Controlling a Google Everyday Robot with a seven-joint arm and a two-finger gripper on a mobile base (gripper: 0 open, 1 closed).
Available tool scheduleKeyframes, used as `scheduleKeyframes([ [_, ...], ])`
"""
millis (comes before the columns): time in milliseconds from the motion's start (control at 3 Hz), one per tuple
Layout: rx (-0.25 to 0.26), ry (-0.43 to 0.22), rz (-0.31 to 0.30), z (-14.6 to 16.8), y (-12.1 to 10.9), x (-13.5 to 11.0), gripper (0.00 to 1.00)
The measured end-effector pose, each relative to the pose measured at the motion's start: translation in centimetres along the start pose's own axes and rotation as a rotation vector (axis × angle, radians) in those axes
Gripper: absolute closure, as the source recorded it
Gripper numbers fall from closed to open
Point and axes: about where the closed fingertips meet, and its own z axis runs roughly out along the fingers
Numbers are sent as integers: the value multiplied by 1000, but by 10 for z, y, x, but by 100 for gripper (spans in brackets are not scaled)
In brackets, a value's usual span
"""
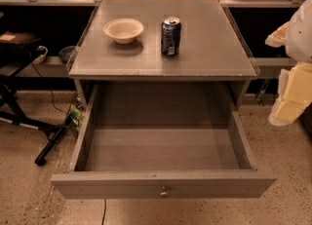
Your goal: Close top drawer
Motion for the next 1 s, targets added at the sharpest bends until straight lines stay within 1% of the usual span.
scheduleKeyframes([
  [333,0,0,0,0,0,0,0],
  [667,-1,-46,21,-7,23,1,0],
  [1000,-24,-131,5,-9,51,-5,0],
])
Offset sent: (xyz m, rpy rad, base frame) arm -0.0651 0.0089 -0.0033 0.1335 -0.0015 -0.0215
